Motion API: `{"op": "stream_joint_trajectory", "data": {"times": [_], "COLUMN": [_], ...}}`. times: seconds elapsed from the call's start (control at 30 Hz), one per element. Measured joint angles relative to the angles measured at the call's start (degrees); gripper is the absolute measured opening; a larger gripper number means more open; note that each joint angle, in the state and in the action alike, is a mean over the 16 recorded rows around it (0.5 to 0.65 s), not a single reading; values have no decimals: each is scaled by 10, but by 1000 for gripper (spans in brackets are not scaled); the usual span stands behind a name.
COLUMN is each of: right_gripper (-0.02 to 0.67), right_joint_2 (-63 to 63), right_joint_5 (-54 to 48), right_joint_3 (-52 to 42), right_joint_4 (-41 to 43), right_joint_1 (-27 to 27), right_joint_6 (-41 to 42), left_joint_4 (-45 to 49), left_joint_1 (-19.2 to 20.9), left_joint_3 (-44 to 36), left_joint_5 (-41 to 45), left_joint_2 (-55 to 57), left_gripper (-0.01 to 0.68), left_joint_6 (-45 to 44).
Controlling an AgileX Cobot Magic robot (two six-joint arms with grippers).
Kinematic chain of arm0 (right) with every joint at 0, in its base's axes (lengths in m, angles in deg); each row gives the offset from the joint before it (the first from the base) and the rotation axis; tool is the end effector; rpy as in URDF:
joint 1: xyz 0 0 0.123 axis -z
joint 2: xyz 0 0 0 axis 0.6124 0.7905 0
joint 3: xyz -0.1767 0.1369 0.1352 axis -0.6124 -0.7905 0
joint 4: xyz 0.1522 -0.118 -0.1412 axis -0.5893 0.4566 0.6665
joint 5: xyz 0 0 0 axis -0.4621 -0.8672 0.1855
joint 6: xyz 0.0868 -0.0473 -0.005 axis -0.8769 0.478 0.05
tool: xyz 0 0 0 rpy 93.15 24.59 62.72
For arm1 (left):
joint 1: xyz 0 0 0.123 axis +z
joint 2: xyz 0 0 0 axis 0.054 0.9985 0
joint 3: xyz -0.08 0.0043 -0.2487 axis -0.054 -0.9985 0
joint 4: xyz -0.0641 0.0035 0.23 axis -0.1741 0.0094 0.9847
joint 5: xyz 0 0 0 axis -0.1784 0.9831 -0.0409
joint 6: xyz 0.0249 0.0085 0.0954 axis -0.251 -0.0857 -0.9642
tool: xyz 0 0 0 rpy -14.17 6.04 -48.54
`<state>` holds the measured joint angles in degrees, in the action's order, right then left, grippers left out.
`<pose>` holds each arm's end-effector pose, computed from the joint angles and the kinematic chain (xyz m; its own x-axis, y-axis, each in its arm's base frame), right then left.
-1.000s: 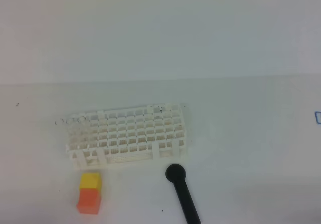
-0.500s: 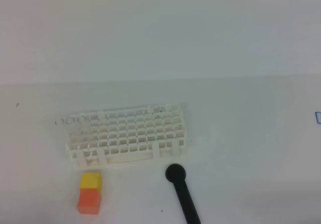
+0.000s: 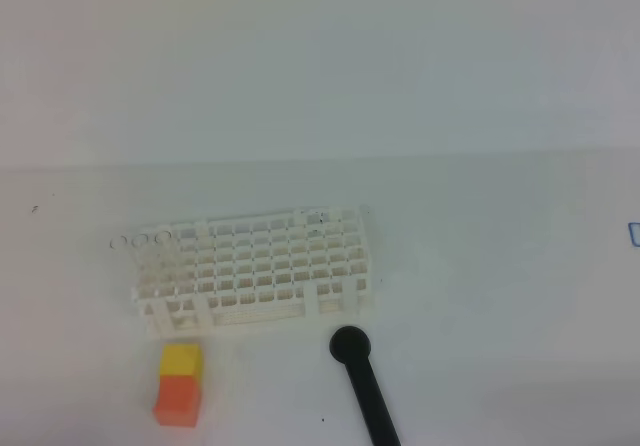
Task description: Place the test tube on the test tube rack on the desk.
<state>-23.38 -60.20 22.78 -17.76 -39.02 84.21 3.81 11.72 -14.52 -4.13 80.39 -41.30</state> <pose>0.0715 0.0035 0.1722 -0.2712 -0.0928 -0.9580 -0.0653 0.9948 -0.0779 0.0688 0.0211 0.1795 -0.2525 -0.0408 -0.9667 -0.2513 0.9676 0.0248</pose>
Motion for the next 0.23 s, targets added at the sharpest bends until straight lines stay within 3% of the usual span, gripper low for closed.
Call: {"op": "stream_joint_trajectory", "data": {"times": [0.23], "right_gripper": [-1], "right_joint_2": [0], "right_joint_5": [-1], "right_joint_3": [0], "right_joint_4": [0], "right_joint_1": [0], "right_joint_6": [0], "left_joint_4": [0], "left_joint_1": [0], "left_joint_3": [0], "left_joint_5": [0], "left_joint_2": [0], "left_gripper": [-1], "left_joint_6": [0]}}
